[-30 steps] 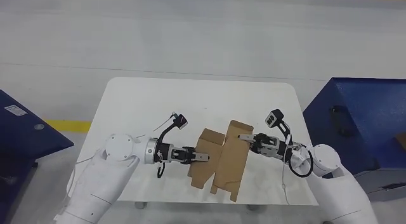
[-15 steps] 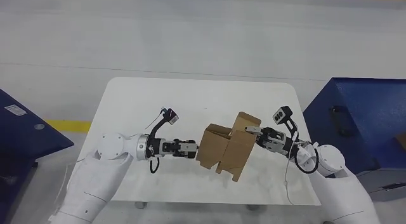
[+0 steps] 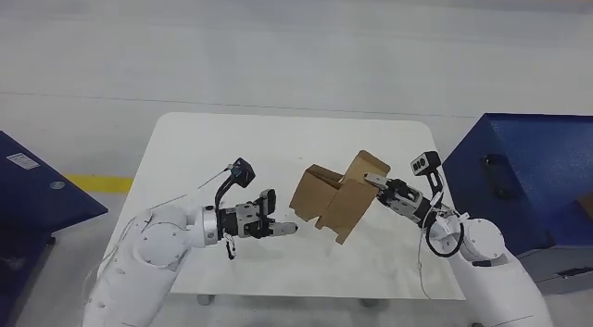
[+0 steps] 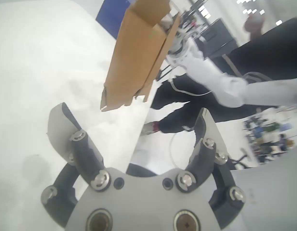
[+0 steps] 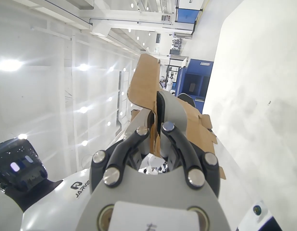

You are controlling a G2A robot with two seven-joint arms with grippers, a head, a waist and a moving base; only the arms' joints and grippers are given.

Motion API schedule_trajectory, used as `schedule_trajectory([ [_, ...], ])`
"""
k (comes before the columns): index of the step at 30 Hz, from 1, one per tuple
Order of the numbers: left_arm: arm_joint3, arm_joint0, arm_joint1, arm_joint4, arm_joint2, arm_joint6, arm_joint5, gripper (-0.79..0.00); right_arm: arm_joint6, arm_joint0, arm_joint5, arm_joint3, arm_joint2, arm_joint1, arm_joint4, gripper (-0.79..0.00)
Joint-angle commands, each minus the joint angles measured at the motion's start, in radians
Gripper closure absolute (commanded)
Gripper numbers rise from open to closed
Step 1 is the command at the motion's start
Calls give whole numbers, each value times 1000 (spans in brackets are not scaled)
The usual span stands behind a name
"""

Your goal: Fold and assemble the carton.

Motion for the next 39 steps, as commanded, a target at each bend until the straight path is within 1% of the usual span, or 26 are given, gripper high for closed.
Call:
schedule_trajectory([
  [1, -50, 33, -3, 237, 20, 132, 31, -785, -21, -3, -14, -10, 3, -1, -26, 0],
  [3, -66, 51, -6, 334, 33, 226, 56, -785, -38, -3, -23, -21, 3, -3, -46, 0],
  [5, -64, 58, -8, 400, 42, 284, 82, -785, -55, -5, -43, -33, 5, -3, -81, 0],
  [7, -56, 53, -11, 419, 48, 321, 106, -785, -63, -8, -52, -43, 3, -5, -102, 0],
  [9, -44, 41, -13, 423, 56, 329, 120, -785, -68, -10, -66, -50, 2, -5, -130, 0],
  [11, -33, 21, -14, 425, 72, 300, 102, -785, -71, -14, -79, -55, -1, -6, -165, 0],
  [17, -17, -23, -18, 410, 92, 266, 94, -785, -91, -20, -124, -68, -9, -8, -262, 0],
  [22, -7, -50, -21, 334, 123, 176, 66, -785, -104, -29, -141, -78, -12, -11, -281, 0],
  [25, -13, -49, -19, 283, 127, 148, 36, -785, -119, -32, -148, -79, -9, -13, -289, 0],
  [30, -43, -29, -12, 181, 125, 93, -6, -785, -146, -36, -147, -79, -7, -16, -304, 0],
  [33, -42, -23, -8, 100, 129, 50, -34, -785, -154, -36, -144, -77, -10, -18, -304, 0],
  [39, -50, -29, -5, 27, 153, 4, -54, -785, -172, -25, -119, -66, -43, -28, -297, 0],
])
